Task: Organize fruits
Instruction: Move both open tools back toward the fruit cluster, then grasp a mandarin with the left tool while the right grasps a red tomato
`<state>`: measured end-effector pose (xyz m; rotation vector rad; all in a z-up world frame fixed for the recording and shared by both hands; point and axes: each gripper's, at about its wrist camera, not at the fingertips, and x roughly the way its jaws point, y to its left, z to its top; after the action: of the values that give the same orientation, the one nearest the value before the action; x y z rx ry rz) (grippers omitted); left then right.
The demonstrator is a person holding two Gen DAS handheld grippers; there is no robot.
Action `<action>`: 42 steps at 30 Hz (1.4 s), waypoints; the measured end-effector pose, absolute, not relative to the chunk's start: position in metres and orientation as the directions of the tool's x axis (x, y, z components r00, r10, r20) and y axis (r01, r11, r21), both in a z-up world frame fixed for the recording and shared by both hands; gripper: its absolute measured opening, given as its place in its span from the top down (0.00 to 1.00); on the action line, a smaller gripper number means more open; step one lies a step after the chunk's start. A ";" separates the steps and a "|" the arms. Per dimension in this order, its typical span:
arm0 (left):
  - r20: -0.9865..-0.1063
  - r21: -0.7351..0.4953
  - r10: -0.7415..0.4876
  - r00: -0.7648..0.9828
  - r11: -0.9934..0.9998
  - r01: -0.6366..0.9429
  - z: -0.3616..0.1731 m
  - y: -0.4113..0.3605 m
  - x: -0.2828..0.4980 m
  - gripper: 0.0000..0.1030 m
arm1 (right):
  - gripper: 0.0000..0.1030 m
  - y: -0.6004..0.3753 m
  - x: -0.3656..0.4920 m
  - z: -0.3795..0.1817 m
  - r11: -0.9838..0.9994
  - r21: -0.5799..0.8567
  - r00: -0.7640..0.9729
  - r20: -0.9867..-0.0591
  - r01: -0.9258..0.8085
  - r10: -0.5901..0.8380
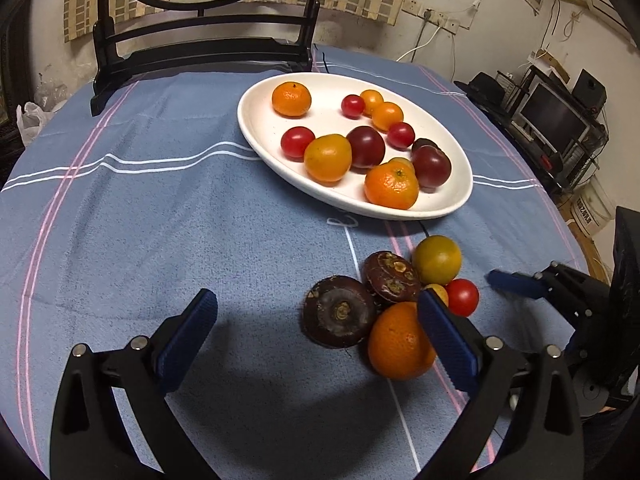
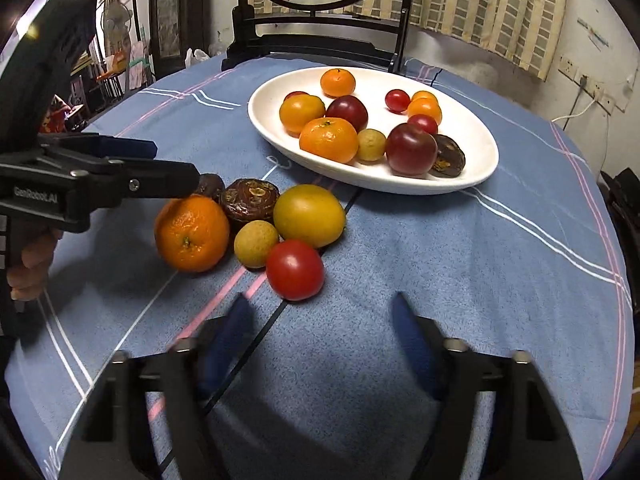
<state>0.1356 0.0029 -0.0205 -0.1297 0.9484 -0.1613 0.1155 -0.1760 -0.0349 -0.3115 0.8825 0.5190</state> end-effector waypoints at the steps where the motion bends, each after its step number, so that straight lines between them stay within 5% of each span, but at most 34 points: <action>1: -0.797 -0.181 -0.193 0.573 0.980 0.079 -0.020 0.003 0.136 0.05 | 0.49 -0.175 0.116 -0.036 0.836 -0.048 0.526 -0.797 -0.547 0.298; 5: -0.799 -0.206 -0.217 0.561 0.975 0.083 -0.021 0.003 0.136 0.05 | 0.51 -0.170 0.121 -0.037 0.840 -0.052 0.542 -0.785 -0.541 0.301; 8: -0.800 -0.219 -0.232 0.554 0.972 0.091 -0.022 0.001 0.136 0.05 | 0.72 -0.166 0.119 -0.036 0.820 -0.022 0.517 -0.786 -0.571 0.339; 28: -0.795 -0.212 -0.325 0.512 0.940 0.268 -0.025 -0.044 0.093 0.05 | 0.70 -0.205 0.134 -0.014 0.890 0.087 0.553 -0.755 -0.448 0.352; 29: -0.798 -0.192 -0.313 0.514 0.942 0.275 -0.026 -0.049 0.092 0.07 | 0.70 -0.205 0.134 -0.013 0.890 0.088 0.554 -0.754 -0.447 0.353; 32: -0.812 -0.141 -0.282 0.511 0.945 0.296 -0.029 -0.062 0.092 0.37 | 0.70 -0.205 0.133 -0.012 0.889 0.091 0.553 -0.753 -0.449 0.356; 40: -0.831 -0.107 -0.211 0.515 0.969 0.225 -0.034 -0.067 0.113 0.41 | 0.70 -0.205 0.128 -0.008 0.882 0.100 0.555 -0.743 -0.461 0.374; 42: -0.829 -0.072 -0.178 0.531 0.974 0.214 -0.034 -0.070 0.114 0.57 | 0.70 -0.206 0.127 -0.006 0.880 0.104 0.555 -0.740 -0.464 0.380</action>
<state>0.1141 -0.0699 -0.0337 0.0397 0.9838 -0.2338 0.1270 -0.2058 -0.0062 -0.1081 0.8469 0.4994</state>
